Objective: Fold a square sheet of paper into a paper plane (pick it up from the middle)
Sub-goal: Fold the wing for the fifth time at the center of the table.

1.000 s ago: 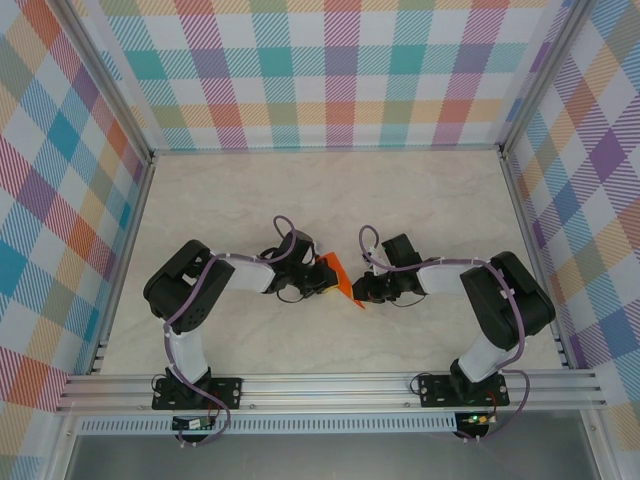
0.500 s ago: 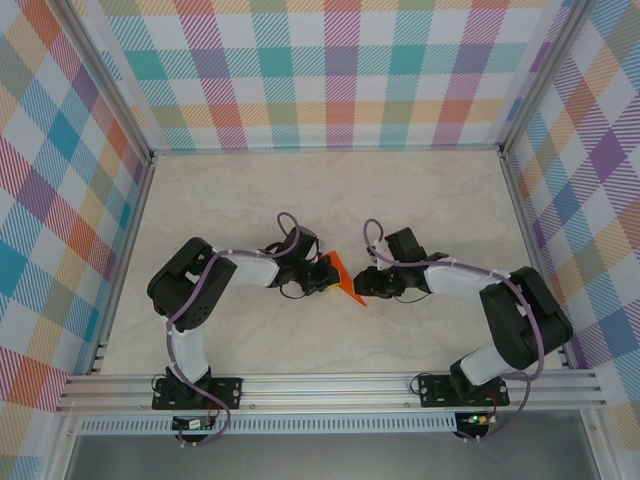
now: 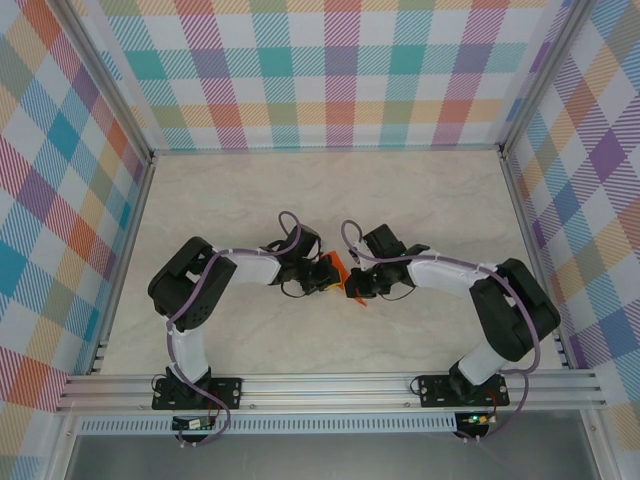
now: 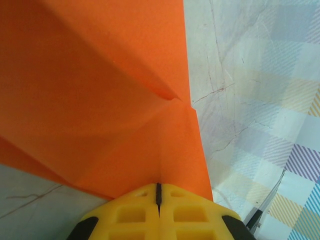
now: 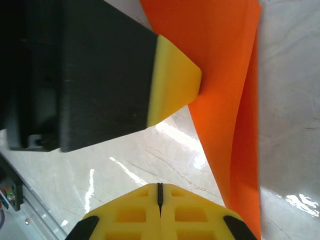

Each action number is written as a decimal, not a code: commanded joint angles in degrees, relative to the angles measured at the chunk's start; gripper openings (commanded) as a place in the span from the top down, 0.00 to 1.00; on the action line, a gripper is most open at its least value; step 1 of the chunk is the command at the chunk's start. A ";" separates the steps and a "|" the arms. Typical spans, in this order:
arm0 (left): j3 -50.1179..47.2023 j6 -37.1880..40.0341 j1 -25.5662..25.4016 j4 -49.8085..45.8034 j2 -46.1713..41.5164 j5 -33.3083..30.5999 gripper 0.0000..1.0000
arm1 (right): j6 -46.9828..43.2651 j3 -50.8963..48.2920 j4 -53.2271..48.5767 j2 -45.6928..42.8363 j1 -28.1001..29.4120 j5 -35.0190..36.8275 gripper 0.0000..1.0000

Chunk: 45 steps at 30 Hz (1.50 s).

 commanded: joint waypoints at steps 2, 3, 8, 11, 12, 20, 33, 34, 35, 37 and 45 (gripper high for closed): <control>-0.39 0.63 -0.19 -7.98 3.11 -5.16 0.96 | -0.01 2.91 -3.38 2.52 0.57 2.69 0.98; -0.37 0.71 -0.19 -8.23 3.11 -5.28 0.96 | 0.38 3.19 -3.75 2.97 0.53 3.51 0.98; 0.09 1.15 -0.19 -9.93 3.11 -5.94 0.97 | 2.32 4.19 -5.60 4.60 0.14 5.52 0.99; 0.45 1.51 -0.18 -10.90 3.35 -6.45 0.97 | 2.64 4.46 -6.54 5.50 0.01 6.11 0.99; 0.54 1.59 -0.18 -11.15 3.44 -6.50 0.97 | 2.66 4.46 -6.69 5.75 -0.12 6.29 0.99; 0.84 1.88 -0.19 -12.79 3.90 -7.53 0.97 | 2.60 4.05 -7.68 6.02 -0.65 8.19 0.99; 1.97 2.81 -0.19 -15.22 4.66 -8.67 0.97 | 1.29 4.37 -8.54 6.44 -1.52 9.48 0.99; 2.06 2.81 -0.19 -15.38 4.76 -8.76 0.97 | 1.14 4.37 -8.65 6.60 -1.62 9.47 0.99; 2.08 2.88 -0.19 -15.49 4.78 -8.82 0.97 | 1.04 4.39 -8.63 6.72 -1.77 9.49 0.99; 2.28 2.99 -0.19 -15.84 4.92 -8.93 0.97 | 0.86 4.55 -8.71 7.10 -1.96 9.31 0.98; 2.80 3.17 -0.19 -16.44 5.13 -9.02 0.97 | -0.01 6.31 -10.08 4.11 -2.06 6.05 0.96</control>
